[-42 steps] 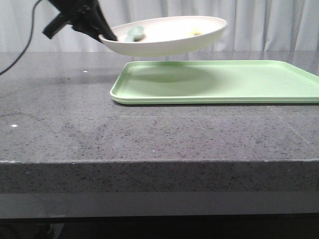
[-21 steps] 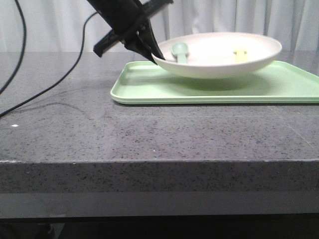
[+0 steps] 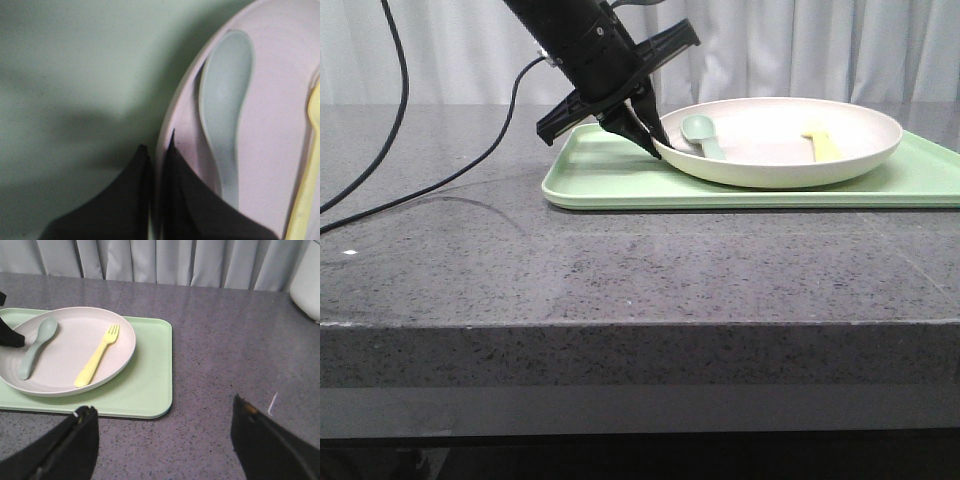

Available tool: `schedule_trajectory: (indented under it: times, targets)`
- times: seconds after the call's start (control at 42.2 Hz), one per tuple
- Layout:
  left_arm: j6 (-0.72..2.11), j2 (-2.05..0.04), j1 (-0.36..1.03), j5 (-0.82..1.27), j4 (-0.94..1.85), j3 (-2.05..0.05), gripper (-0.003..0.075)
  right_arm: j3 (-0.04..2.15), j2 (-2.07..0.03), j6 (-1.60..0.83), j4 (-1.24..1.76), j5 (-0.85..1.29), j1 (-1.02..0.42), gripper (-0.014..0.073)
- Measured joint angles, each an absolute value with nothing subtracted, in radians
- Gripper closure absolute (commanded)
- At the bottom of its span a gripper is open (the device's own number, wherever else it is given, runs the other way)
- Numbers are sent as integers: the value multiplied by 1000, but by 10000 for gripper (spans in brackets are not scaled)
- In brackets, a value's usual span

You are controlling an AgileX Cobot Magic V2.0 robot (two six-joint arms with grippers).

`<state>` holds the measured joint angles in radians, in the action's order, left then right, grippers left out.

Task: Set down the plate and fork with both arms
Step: 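Lower the plate onto the tray and open the left gripper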

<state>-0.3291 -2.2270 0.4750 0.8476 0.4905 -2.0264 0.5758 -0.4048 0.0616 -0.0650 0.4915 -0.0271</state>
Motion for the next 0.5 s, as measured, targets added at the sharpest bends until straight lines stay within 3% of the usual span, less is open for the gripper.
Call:
schedule_trajectory:
  times: [0.166, 0.497]
  targets:
    - [-333, -2227, 475, 844, 494, -2026, 474, 576, -405, 62, -65, 491, -27, 22]
    - [-160, -2150, 479, 915, 411, -2027, 476, 576, -405, 62, -65, 491, -27, 22]
